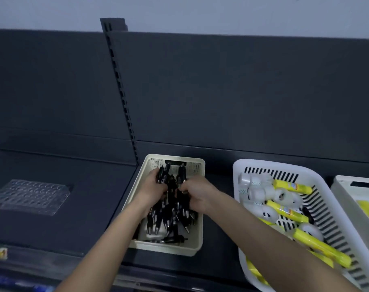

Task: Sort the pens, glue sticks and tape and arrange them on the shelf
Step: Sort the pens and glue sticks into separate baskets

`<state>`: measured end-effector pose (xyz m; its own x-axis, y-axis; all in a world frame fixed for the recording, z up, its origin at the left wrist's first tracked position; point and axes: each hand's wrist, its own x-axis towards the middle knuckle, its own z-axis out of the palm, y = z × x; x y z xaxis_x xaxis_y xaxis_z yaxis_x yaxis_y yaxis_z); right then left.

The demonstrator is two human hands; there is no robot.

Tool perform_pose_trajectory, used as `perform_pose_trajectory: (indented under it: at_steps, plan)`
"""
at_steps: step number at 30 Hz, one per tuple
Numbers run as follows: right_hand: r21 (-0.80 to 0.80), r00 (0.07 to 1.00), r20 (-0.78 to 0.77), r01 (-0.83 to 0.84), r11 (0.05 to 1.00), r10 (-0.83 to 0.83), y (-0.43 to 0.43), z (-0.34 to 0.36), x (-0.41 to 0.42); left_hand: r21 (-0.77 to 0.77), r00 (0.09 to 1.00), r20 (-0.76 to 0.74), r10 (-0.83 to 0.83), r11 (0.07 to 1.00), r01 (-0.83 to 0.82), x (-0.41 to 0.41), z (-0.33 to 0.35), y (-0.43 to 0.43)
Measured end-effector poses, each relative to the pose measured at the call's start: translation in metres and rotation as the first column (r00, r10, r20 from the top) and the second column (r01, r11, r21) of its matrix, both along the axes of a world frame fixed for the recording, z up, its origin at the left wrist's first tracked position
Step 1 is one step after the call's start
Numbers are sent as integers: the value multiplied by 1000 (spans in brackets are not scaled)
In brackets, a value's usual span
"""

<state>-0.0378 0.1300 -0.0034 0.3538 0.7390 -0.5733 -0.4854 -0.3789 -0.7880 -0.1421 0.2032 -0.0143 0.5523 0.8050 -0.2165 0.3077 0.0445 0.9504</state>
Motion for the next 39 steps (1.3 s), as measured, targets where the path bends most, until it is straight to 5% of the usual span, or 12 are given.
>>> perform_pose_trajectory:
  at_steps: [8, 11, 19, 25, 31, 35, 39]
  plan:
    - [-17, 965, 259, -34, 999, 37, -2, -6, 9, 354, 964, -266, -6, 930, 103, 1, -4, 18]
    - [13, 893, 449, 0, 1000, -6, -21, 0, 17, 435, 976, -213, -52, 889, 143, 11, 1, 13]
    - [27, 758, 631, 188, 982, -163, -108, 0, 72, 432, 930, -144, -337, 824, 366, 65, 5, -41]
    - [-218, 422, 893, 102, 971, 156, -188, -3, 126, 466, 804, -243, -543, 662, 587, 97, 6, -94]
    - [-534, 201, 828, 3, 845, 523, -243, -8, 158, 476, 675, -475, -565, 481, 737, 125, -4, -131]
    - [-651, 104, 737, -153, 743, 668, -255, -18, 161, 429, 566, -688, -453, 375, 822, 141, -18, -148]
    - [-582, 108, 778, -247, 775, 619, -257, -33, 165, 427, 477, -843, -250, 228, 875, 149, -22, -157]
